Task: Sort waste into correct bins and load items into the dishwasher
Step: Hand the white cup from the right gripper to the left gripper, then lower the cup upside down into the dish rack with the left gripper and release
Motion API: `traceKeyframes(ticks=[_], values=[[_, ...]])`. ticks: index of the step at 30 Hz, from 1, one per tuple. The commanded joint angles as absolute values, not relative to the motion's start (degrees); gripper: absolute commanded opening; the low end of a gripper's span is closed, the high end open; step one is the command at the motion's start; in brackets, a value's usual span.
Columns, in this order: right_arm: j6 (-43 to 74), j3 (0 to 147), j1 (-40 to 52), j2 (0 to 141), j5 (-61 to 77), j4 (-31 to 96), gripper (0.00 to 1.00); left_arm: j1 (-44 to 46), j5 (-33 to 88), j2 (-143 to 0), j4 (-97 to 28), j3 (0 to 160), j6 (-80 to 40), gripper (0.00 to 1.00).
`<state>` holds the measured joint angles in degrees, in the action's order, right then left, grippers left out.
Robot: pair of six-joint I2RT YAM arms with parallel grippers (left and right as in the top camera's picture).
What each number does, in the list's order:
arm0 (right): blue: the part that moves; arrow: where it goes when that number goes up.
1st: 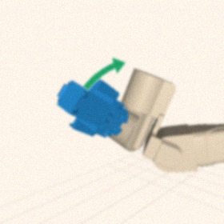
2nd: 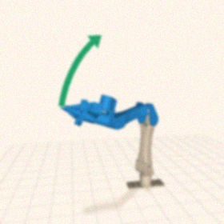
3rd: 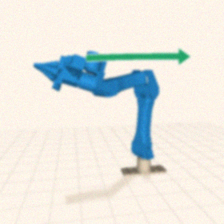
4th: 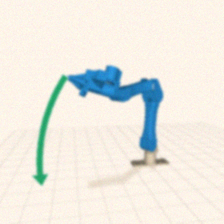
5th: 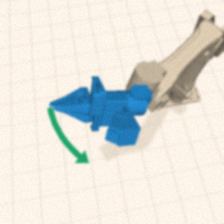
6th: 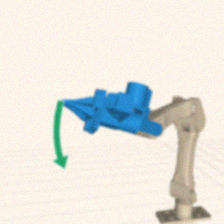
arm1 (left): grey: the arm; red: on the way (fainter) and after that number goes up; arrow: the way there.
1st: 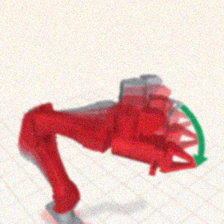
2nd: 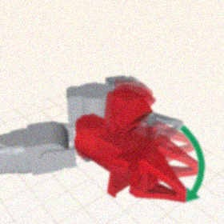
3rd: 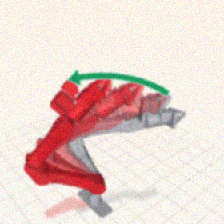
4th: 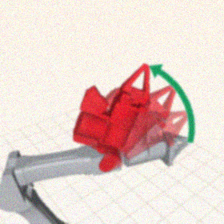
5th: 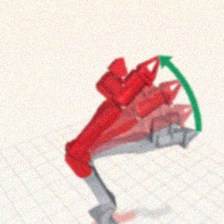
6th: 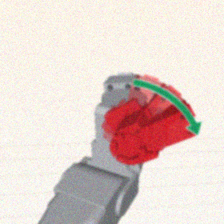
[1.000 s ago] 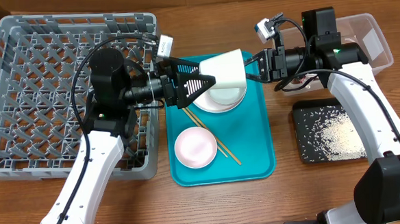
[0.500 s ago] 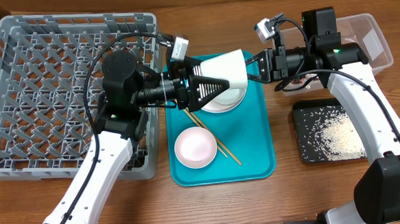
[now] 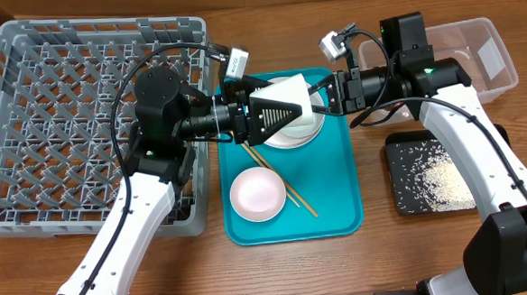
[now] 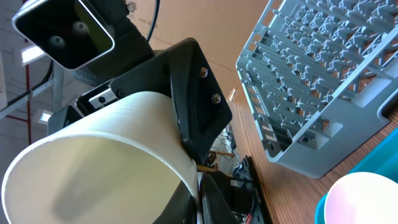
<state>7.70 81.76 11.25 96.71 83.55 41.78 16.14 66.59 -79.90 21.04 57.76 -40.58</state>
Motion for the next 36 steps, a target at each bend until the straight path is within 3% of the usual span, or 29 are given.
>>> traceKeyframes(ticks=[1, 4, 7, 12, 14, 15, 21, 28, 34, 36], values=[[7.66, 83.26, 12.25, 95.00, 82.50, 41.63, 0.04, 16.69, 67.16, -80.25, 21.54, 58.65, -40.97, 0.75], [7.66, 83.26, 12.25, 95.00, 82.50, 41.58, 0.04, 16.71, 67.18, -80.25, 21.50, 58.65, -40.97, 0.61], [7.66, 83.26, 12.12, 95.00, 82.52, 41.36, 0.04, 16.69, 67.16, -80.25, 21.28, 58.65, -40.66, 0.56], [7.66, 83.26, 11.88, 95.00, 80.40, 41.04, 0.05, 16.62, 66.76, -80.27, 18.70, 58.65, -35.20, 0.29], [7.66, 83.26, 11.88, 95.00, 73.80, 42.15, 0.08, 16.32, 62.33, -80.25, 11.42, 58.65, -29.12, 0.08], [7.66, 83.26, 11.88, 95.00, 70.28, 42.98, 0.08, 15.94, 59.94, -80.25, 8.12, 58.65, -26.39, 0.04], [7.66, 83.26, 11.88, 94.98, 40.64, 51.09, 0.08, 10.59, 52.38, -80.23, 0.49, 58.67, -20.71, 0.04], [7.60, 84.36, 10.81, 94.17, 24.40, 56.60, 0.07, 0.75, 49.25, -78.24, -7.68, 59.07, -17.39, 0.04], [7.40, 86.26, 8.73, 90.39, 13.76, 64.05, 0.07, -5.10, 26.46, -74.50, -38.15, 67.11, -9.61, 0.04], [7.40, 86.26, 8.54, 89.56, 11.51, 65.32, 0.07, -6.35, 14.31, -74.56, -53.47, 74.39, -9.69, 0.04]])
